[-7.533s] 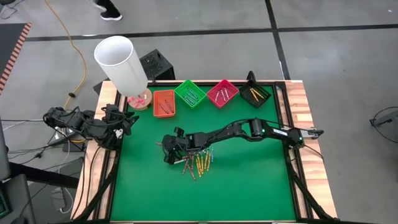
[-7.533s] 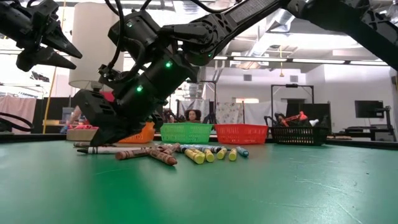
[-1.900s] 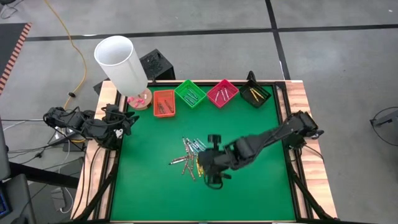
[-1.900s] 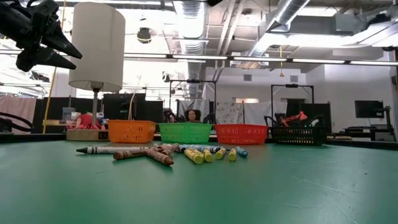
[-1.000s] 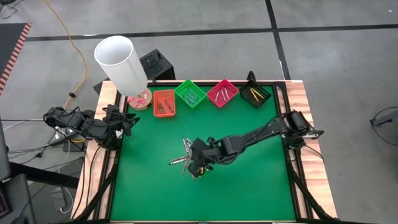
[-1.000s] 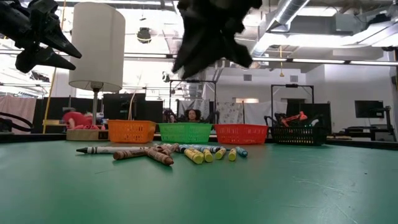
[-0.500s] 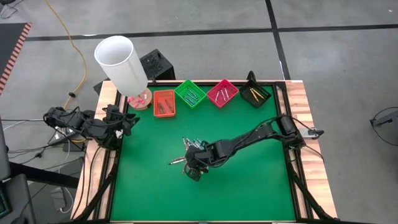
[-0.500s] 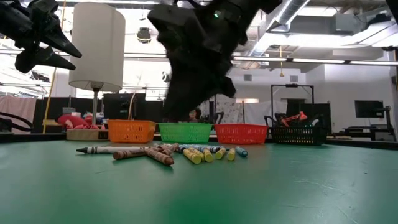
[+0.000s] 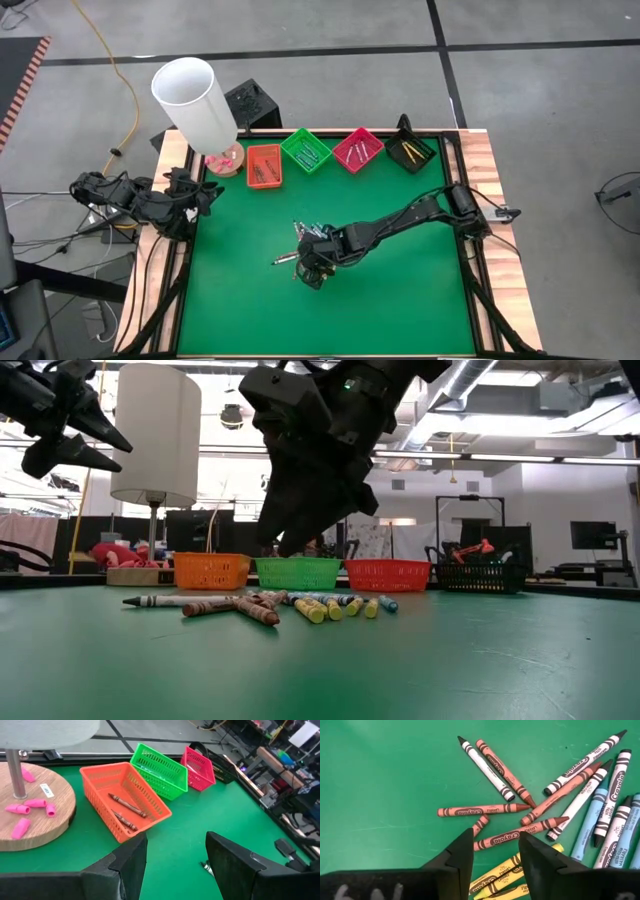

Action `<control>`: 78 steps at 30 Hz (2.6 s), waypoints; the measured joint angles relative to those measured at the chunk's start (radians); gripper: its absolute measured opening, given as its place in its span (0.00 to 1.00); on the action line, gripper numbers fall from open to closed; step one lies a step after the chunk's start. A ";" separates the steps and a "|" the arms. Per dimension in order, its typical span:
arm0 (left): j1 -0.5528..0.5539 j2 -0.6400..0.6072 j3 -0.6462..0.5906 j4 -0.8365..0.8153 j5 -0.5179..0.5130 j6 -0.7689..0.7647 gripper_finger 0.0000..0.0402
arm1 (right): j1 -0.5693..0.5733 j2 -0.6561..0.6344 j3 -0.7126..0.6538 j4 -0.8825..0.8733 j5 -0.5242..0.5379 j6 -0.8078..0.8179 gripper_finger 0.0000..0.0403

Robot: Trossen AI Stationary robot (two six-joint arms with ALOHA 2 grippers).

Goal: Sort crayons
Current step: Put the brown crayon into the orange bin

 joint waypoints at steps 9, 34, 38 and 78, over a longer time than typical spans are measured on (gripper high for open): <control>0.000 0.000 0.000 -0.005 0.006 -0.018 0.48 | 0.039 0.000 -0.001 0.000 0.134 0.021 0.40; 0.000 0.000 0.000 -0.007 0.060 -0.009 0.48 | 0.080 0.116 -0.002 0.105 0.188 0.037 0.40; 0.000 0.000 0.000 -0.007 0.066 -0.001 0.48 | 0.080 0.116 -0.002 0.115 0.190 0.045 0.40; 0.000 0.000 0.000 -0.011 0.085 0.036 0.48 | 0.105 0.146 0.013 0.103 0.268 0.136 0.01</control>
